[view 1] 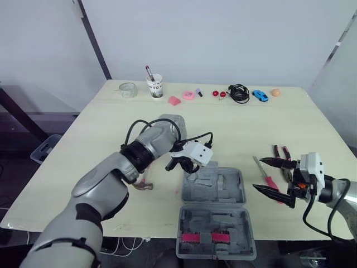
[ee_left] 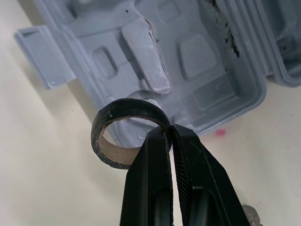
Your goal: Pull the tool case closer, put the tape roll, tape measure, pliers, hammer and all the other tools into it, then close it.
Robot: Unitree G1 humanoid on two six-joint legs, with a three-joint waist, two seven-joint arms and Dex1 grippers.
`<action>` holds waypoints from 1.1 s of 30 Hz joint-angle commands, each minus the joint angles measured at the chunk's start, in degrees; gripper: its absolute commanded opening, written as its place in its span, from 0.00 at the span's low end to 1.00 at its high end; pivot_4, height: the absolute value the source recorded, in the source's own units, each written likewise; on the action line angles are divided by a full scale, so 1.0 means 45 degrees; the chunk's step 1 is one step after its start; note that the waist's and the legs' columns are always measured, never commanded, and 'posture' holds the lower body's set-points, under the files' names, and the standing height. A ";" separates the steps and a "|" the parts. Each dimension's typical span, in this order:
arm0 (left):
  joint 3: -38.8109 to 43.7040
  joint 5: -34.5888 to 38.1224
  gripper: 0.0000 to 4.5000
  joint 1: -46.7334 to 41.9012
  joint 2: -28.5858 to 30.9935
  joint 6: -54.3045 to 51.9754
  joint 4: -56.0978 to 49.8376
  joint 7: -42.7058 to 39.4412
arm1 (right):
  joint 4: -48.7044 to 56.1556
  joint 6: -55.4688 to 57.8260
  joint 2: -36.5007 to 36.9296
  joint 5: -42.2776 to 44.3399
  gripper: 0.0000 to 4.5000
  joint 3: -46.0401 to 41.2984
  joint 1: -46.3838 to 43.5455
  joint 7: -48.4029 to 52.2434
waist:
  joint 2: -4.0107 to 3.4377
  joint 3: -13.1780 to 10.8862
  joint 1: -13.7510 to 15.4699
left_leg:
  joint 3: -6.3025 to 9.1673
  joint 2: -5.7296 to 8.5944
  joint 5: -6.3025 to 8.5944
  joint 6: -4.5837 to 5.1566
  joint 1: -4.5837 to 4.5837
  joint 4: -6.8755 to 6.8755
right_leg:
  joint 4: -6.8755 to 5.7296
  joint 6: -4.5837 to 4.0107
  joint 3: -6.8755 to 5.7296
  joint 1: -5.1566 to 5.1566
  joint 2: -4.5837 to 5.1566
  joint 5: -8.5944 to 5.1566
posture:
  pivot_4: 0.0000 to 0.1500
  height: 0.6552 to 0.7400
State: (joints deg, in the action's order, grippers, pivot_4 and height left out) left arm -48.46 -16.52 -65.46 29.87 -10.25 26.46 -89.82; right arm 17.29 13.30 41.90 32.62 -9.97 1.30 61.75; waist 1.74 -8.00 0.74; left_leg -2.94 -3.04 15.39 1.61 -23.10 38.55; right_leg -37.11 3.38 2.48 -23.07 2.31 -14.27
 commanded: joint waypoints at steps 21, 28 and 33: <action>0.0468 -0.0271 0.01 -0.0216 -0.1346 0.0875 0.3416 -0.0296 | 0.0310 -0.0394 -0.0020 -0.0022 1.00 -0.0394 0.0188 -0.0011 | -0.0003 0.0001 0.0008 | 0.0003 0.0000 0.0000 0.0000 0.0000 0.0012 | -0.0002 -0.0001 0.0003 0.0001 -0.0005 0.0000 | 1.00 1.00; 0.0605 -0.0583 0.01 -0.0521 -0.1643 0.1383 0.4372 -0.0276 | 0.0322 -0.0538 -0.0031 -0.0142 1.00 -0.0333 0.0269 -0.0021 | -0.0003 0.0001 -0.0010 | 0.0004 0.0000 0.0000 0.0000 -0.0001 0.0012 | -0.0002 -0.0001 0.0003 0.0001 -0.0007 0.0000 | 1.00 1.00; 0.0683 -0.0751 0.01 -0.0644 -0.1882 0.1796 0.4912 -0.0155 | 0.0328 -0.0609 -0.0051 -0.0206 1.00 -0.0298 0.0317 -0.0005 | -0.0002 0.0000 -0.0001 | 0.0005 0.0000 0.0000 0.0000 -0.0002 0.0013 | -0.0002 -0.0001 0.0003 0.0001 -0.0008 0.0000 | 1.00 1.00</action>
State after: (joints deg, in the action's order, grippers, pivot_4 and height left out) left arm -47.16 -19.13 -66.88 21.58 -3.23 48.29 -89.50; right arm 17.30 11.81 41.60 31.46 -9.95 2.54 61.77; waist 1.73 -7.99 0.74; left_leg -2.91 -3.04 15.39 1.62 -23.11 38.60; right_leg -37.12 3.37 2.50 -23.07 2.27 -14.27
